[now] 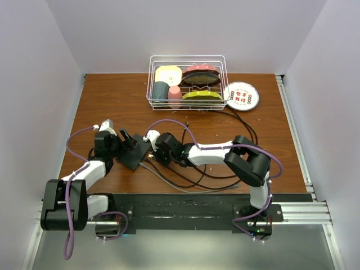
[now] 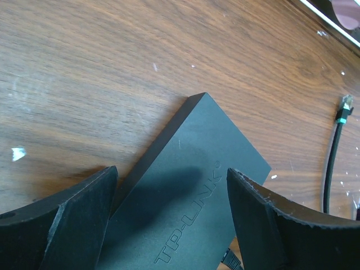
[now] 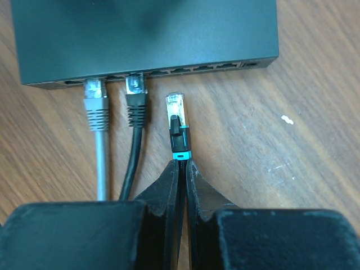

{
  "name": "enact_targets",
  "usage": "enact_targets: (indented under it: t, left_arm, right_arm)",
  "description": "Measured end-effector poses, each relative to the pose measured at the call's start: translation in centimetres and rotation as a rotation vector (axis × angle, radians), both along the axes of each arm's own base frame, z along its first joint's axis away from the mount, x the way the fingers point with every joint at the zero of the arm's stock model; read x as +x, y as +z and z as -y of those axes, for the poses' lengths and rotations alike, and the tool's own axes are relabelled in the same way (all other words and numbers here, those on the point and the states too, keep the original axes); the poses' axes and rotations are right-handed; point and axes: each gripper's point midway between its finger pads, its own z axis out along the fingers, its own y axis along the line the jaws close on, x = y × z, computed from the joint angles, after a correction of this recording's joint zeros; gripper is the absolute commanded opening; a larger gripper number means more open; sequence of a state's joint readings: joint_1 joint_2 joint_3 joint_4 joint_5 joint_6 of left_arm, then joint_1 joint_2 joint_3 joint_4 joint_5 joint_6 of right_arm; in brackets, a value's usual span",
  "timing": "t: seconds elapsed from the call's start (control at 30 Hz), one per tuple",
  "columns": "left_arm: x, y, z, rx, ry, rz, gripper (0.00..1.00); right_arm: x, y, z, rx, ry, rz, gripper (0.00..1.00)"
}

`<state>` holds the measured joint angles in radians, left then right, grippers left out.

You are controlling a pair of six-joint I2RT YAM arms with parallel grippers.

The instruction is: Insert the plug into the switch port

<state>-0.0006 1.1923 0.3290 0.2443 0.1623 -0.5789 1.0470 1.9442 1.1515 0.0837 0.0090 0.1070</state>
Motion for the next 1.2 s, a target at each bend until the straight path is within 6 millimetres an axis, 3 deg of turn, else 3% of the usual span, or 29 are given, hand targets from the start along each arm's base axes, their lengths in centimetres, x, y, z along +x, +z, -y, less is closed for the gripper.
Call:
enact_targets:
  t: [1.2]
  left_arm:
    - [0.09,-0.01,0.44,-0.015,-0.021,0.003,0.81]
  right_arm:
    - [0.53,-0.53,-0.84,0.016,-0.032,-0.013,0.0]
